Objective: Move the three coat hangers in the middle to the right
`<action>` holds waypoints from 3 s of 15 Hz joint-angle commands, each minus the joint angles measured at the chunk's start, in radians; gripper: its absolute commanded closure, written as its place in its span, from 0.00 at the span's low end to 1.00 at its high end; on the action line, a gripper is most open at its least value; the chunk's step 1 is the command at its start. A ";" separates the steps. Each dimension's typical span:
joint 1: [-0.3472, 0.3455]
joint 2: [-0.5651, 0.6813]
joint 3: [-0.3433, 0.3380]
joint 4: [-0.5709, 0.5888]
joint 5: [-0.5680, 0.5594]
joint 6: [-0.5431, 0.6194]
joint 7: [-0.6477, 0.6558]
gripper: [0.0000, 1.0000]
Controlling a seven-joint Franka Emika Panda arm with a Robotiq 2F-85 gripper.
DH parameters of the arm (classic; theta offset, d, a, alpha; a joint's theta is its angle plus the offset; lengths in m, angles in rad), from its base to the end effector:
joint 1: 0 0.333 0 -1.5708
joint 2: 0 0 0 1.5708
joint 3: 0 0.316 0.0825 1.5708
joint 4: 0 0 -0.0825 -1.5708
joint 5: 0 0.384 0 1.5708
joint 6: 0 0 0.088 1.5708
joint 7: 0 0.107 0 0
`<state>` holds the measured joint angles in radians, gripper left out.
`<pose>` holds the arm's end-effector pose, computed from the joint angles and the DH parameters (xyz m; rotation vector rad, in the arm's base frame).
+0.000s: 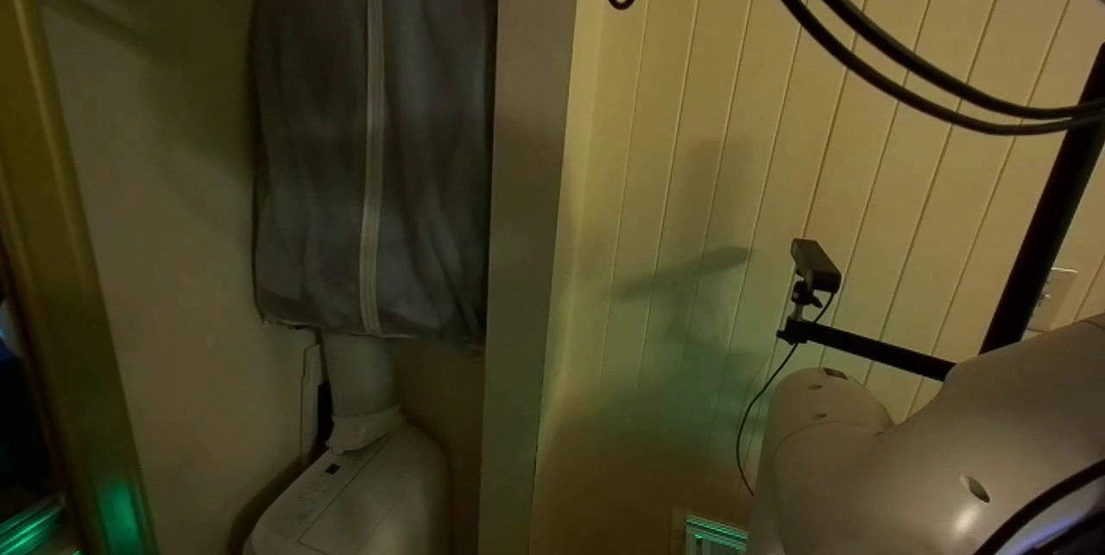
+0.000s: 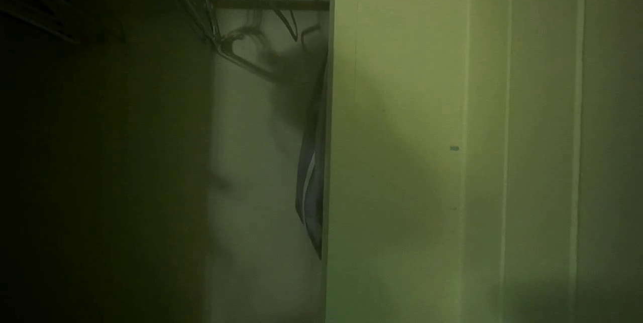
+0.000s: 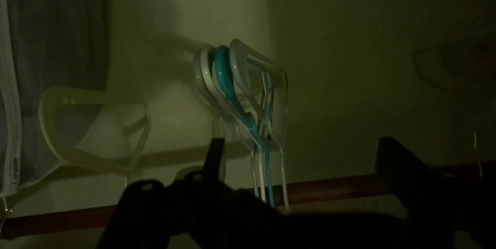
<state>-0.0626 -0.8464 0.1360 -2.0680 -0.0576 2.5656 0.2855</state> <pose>0.2755 0.0635 0.8706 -2.4043 0.1849 -1.9175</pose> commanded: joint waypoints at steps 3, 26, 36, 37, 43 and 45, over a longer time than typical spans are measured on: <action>-0.038 0.073 -0.007 0.049 0.022 0.078 0.003 0.00; -0.028 0.303 -0.074 0.146 0.040 0.238 -0.046 0.61; 0.039 0.310 -0.122 0.125 0.068 0.265 -0.122 0.68; 0.043 0.311 -0.126 0.125 0.073 0.266 -0.125 0.70; 0.056 0.310 -0.145 0.108 0.084 0.253 -0.148 0.85; 0.063 0.308 -0.148 0.102 0.089 0.245 -0.156 0.87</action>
<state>-0.0257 -0.5321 0.0020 -1.9528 -0.0075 2.8076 0.1709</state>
